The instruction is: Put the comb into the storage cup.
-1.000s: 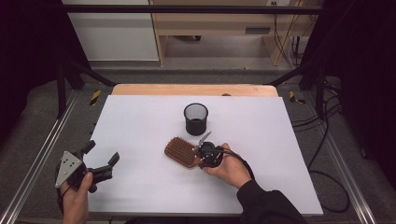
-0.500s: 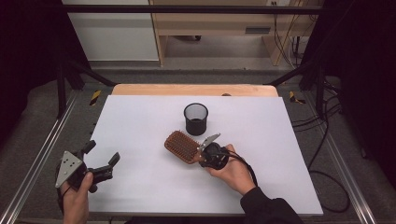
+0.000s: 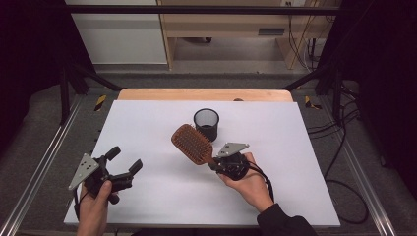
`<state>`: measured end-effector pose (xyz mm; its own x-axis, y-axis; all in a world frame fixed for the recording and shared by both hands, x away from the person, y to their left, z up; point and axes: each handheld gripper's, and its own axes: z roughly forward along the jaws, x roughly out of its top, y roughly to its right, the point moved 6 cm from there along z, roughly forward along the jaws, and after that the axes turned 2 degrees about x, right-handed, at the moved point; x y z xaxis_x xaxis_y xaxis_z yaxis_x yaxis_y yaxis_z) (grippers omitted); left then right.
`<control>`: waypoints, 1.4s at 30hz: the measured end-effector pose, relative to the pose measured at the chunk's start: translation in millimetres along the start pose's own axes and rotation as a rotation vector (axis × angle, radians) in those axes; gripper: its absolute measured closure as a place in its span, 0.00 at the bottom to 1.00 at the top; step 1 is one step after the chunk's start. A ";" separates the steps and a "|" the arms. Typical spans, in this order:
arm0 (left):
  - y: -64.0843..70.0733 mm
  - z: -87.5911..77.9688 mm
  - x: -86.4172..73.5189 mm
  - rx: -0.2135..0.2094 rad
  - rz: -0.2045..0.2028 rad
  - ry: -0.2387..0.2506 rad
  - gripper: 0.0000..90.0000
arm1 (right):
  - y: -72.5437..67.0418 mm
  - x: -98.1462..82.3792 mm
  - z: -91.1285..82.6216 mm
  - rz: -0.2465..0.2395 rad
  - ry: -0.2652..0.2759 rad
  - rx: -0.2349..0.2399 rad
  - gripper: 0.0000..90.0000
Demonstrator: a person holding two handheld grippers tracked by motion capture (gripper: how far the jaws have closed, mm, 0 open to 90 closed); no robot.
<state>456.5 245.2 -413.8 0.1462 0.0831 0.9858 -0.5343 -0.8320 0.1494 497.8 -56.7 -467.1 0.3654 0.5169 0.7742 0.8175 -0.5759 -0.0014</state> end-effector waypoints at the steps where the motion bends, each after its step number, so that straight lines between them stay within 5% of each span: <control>1: 3.8 3.5 2.3 -0.013 -0.003 -0.004 0.03 | 0.4 1.2 -1.4 0.002 0.017 -0.001 0.81; 5: 14.3 20.8 11.8 -0.049 -0.039 -0.015 0.03 | 2.0 5.4 -5.5 0.020 0.084 -0.003 0.81; 14: 40.6 61.0 34.8 -0.112 -0.030 -0.049 0.03 | -2.0 14.1 -11.0 0.018 0.157 0.007 0.81; 17: 45.2 69.7 37.9 -0.124 -0.069 -0.053 0.03 | -2.7 16.3 -13.2 0.016 0.177 0.011 0.81; 26: 56.9 84.3 41.8 -0.143 -0.118 -0.058 0.03 | -4.3 21.4 -19.3 0.015 0.221 0.007 0.81; 42: 80.2 95.9 50.3 -0.198 -0.117 -0.070 0.03 | -3.5 25.6 -26.7 0.026 0.271 0.003 0.81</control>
<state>500.9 130.1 -359.7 0.2706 0.1284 0.9541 -0.6624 -0.6943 0.2813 492.4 -58.3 -430.3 0.2544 0.3133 0.9150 0.8110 -0.5845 -0.0254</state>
